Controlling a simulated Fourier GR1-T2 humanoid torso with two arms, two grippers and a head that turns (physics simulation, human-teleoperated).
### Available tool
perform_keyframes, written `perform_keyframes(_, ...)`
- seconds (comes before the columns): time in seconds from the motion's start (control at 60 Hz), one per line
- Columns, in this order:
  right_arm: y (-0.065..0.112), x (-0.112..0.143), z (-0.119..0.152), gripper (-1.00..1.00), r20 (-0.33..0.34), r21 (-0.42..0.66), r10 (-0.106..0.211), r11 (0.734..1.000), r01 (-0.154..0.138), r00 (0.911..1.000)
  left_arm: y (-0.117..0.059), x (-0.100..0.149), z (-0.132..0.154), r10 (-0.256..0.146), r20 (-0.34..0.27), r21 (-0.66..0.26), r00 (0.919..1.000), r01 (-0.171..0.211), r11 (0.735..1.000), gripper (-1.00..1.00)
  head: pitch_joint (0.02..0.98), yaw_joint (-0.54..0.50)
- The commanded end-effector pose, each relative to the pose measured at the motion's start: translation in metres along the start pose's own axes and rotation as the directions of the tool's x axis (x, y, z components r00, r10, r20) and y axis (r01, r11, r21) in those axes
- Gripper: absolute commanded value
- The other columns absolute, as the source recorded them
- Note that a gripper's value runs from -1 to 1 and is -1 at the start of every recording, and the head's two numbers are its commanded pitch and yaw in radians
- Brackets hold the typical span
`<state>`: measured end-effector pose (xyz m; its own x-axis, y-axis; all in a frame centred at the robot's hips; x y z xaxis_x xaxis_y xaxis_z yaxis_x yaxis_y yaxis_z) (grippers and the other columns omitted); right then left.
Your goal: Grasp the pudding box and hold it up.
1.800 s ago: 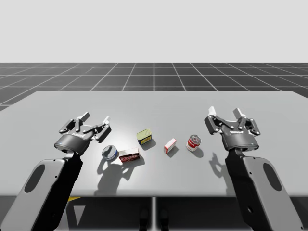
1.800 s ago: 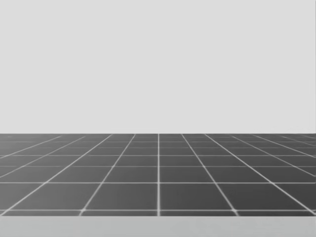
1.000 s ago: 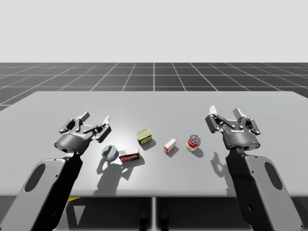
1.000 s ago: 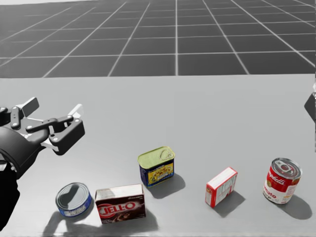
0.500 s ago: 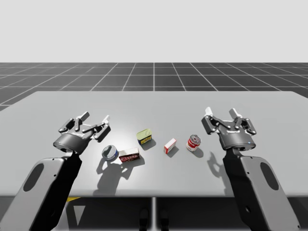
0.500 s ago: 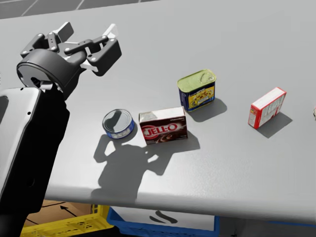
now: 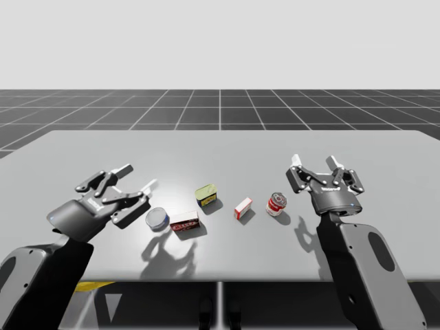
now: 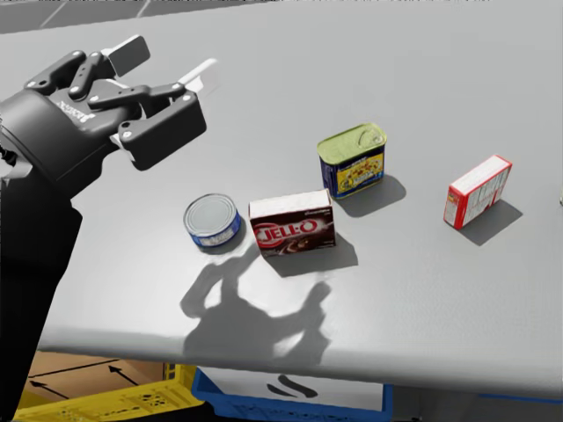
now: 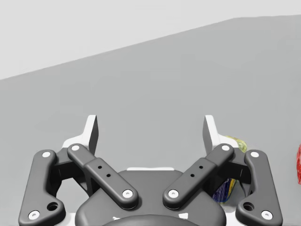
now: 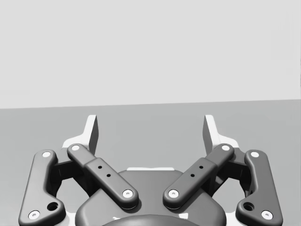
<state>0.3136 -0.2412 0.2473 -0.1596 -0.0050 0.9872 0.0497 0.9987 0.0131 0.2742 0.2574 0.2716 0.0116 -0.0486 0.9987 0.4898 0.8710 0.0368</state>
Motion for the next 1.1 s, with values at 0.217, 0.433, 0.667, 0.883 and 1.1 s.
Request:
perform_keyframes(0.217, -0.001, 0.0, -0.001, -1.0, 0.003, -0.004, 0.005, 1.0, -0.005, 1.0, -0.01, -0.048, 0.042, -0.08, -0.06, -0.295, 0.995, 0.059, 0.954, -1.0, 0.891, 0.23)
perform_keyframes(0.433, -0.001, -0.001, -0.001, -1.0, 0.004, -0.006, 0.009, 1.0, -0.009, 0.9999, -0.004, -0.078, 0.047, -0.115, -0.146, -0.39, 0.9826, 0.05, 0.92, -1.0, 0.893, 0.23)
perform_keyframes(0.667, -0.001, -0.001, 0.0, -1.0, 0.005, -0.005, 0.012, 1.0, -0.012, 0.9999, -0.002, -0.1, 0.031, -0.143, -0.199, -0.45, 0.9696, 0.039, 0.892, -1.0, 0.893, 0.23)
perform_keyframes(0.883, -0.001, -0.001, 0.0, -1.0, 0.004, -0.005, 0.015, 1.0, -0.015, 0.9999, -0.009, -0.106, 0.007, -0.189, -0.231, -0.489, 0.9543, 0.054, 0.871, -1.0, 0.894, 0.23)
perform_keyframes(1.1, -0.001, -0.001, 0.0, -1.0, 0.005, -0.007, 0.017, 1.0, -0.017, 0.9998, -0.018, -0.112, -0.015, -0.195, -0.251, -0.518, 0.948, 0.039, 0.854, -1.0, 0.893, 0.22)
